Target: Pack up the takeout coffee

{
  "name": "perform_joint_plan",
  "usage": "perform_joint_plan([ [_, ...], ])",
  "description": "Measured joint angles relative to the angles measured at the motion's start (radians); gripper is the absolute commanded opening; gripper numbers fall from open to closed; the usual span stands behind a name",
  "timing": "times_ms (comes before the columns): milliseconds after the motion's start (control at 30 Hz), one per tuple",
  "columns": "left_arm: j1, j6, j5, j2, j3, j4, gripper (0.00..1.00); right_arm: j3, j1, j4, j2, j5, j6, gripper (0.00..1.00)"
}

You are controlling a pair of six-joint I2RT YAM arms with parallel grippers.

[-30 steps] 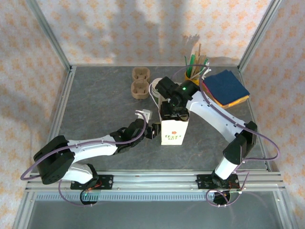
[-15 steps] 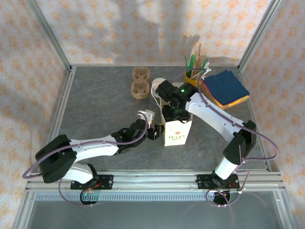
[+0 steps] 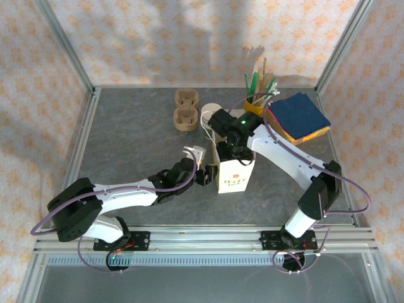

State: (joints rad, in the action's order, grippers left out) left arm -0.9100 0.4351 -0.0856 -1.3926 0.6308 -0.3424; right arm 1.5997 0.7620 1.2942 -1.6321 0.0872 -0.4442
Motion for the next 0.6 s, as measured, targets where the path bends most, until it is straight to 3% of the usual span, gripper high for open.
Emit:
perform_joint_plan([
  [600,0.0,-0.018,0.0,-0.005,0.0,-0.007,0.69,-0.054,-0.039,-0.03,0.016,0.063,0.057,0.41],
])
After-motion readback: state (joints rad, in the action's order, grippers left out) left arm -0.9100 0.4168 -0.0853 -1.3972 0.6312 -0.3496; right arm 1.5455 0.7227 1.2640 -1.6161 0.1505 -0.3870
